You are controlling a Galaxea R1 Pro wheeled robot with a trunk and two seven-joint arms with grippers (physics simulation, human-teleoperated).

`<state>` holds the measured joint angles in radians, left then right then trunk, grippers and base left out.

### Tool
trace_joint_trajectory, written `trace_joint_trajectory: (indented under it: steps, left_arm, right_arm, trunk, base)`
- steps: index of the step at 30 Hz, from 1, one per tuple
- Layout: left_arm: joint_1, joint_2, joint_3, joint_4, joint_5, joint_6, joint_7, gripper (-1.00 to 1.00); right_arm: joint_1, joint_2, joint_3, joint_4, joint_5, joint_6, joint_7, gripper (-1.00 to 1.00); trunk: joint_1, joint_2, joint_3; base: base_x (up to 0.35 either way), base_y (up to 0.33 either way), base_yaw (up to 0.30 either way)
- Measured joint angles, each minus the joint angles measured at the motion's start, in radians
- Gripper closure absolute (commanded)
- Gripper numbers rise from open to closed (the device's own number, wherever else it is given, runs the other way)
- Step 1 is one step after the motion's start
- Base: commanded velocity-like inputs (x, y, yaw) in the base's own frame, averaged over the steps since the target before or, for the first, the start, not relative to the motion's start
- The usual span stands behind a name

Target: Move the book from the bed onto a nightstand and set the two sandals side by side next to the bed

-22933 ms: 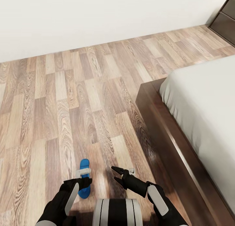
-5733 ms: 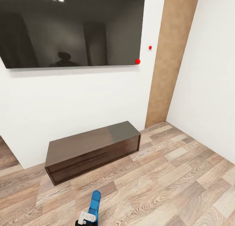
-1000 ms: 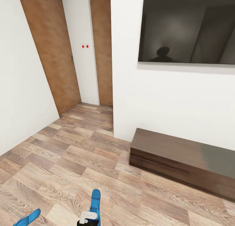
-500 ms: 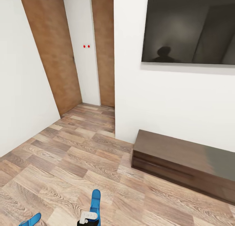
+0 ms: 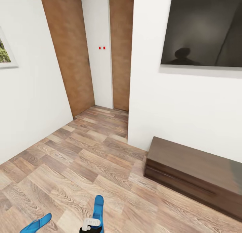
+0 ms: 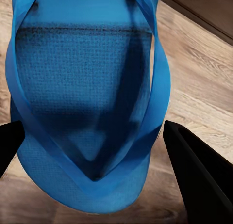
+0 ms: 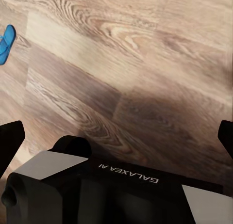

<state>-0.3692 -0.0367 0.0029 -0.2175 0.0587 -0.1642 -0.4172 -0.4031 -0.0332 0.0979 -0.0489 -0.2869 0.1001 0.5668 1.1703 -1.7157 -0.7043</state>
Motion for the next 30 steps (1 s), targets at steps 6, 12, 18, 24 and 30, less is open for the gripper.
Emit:
trace_joint_trajectory:
  steps: [6,12,18,24,30]
  left_arm:
    - [0.000,0.000,0.000,0.000,0.000,0.000,0.000,1.00]
    - [-0.001,0.000,0.000,0.000,0.000,0.000,0.000,1.00]
    - [0.000,0.000,0.000,0.000,0.000,0.000,0.000,1.00]
    - [0.000,0.000,0.000,0.000,0.000,0.000,0.000,1.00]
    - [0.000,0.000,0.000,0.000,0.000,0.000,0.000,1.00]
  right_arm:
    - [0.000,0.000,0.000,0.000,0.000,0.001,0.000,-1.00]
    - [0.000,0.000,0.000,0.000,0.000,0.003,0.000,-1.00]
    - [0.000,0.000,0.000,0.000,0.000,0.003,0.000,-1.00]
    - [0.000,0.000,0.000,0.000,0.000,0.002,0.000,-1.00]
    - [0.000,-0.001,0.000,0.000,0.000,0.001,0.000,-1.00]
  trunk:
    - [0.000,0.000,0.000]
    - [0.000,0.000,0.000]
    - [0.000,0.000,0.000]
    - [0.000,0.000,0.000]
    - [0.000,0.000,0.000]
  base:
    - [0.318,0.000,0.011]
    - [0.328,0.000,0.006]
    - [0.317,0.000,0.209]
    - [0.269,0.000,0.109]
    - [0.203,0.000,0.012]
